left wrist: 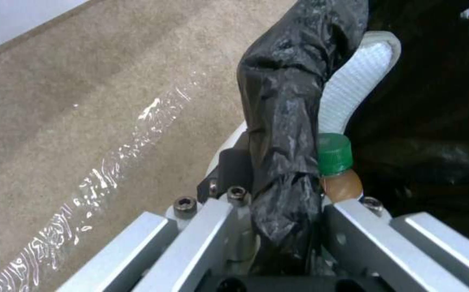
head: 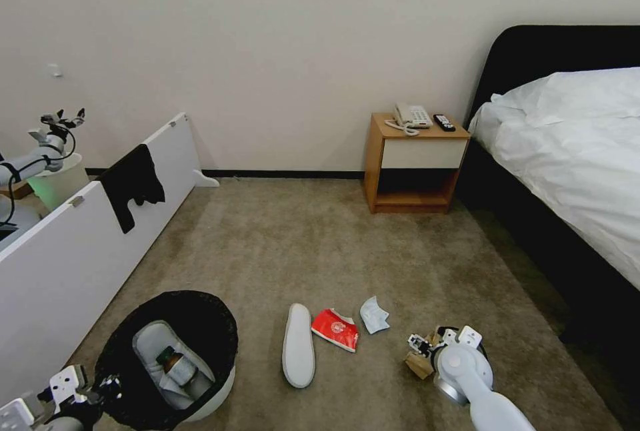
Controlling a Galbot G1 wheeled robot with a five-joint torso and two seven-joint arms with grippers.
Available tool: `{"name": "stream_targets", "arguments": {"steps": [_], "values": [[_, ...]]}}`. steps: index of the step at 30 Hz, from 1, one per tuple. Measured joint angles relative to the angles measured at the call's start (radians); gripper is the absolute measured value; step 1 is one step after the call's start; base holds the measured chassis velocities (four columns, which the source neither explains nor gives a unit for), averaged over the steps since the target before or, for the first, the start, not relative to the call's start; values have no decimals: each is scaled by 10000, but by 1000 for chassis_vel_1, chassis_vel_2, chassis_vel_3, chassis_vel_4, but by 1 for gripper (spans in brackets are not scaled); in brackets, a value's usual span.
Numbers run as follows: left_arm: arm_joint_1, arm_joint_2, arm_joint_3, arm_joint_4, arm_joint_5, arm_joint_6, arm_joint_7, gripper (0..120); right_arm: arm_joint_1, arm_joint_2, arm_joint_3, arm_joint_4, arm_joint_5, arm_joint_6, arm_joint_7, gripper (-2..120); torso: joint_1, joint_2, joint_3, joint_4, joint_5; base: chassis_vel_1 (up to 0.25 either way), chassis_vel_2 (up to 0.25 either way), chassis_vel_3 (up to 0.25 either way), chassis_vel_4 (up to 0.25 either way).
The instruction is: Pick up the trash bin, then pick up the garbage from the floor and place it into the trash bin.
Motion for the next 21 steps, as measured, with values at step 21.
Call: {"name": "stream_targets", "arguments": {"steps": [21], "values": [[26,-53,81,-44,-31,0,-6,1,486,353,22,-1237,-374,175,-523,100,0,1,0,1,0,0,0,0,0]]}}
